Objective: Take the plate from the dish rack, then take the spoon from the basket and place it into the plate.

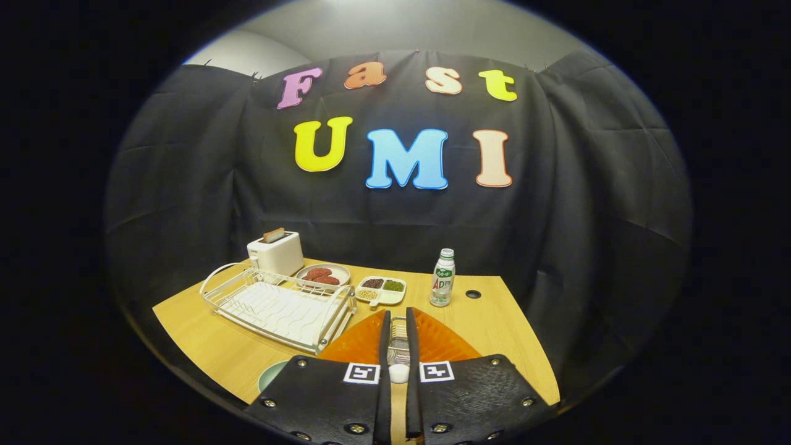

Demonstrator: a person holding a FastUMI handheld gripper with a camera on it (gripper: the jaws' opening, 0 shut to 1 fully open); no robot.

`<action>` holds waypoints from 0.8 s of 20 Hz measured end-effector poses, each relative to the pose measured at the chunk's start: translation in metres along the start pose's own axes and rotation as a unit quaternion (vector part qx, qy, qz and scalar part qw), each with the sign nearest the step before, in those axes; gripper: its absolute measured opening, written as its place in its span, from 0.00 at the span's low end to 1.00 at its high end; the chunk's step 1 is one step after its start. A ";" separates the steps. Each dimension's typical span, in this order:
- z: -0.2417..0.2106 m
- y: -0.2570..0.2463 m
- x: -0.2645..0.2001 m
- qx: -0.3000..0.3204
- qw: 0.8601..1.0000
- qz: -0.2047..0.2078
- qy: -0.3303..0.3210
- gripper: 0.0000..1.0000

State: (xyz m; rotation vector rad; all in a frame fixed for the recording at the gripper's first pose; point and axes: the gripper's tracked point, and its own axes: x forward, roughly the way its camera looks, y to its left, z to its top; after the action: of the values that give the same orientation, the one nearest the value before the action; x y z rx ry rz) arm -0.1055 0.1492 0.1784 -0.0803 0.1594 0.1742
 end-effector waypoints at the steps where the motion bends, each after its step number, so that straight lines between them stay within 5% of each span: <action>1: -0.006 0.008 0.000 -0.002 1.000 0.006 0.007 0.09; 16: -0.064 0.115 0.035 -0.036 0.991 0.090 0.092 0.09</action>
State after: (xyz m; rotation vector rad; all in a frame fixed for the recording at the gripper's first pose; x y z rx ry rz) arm -0.1017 0.2615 0.1017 -0.1537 0.3443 0.3539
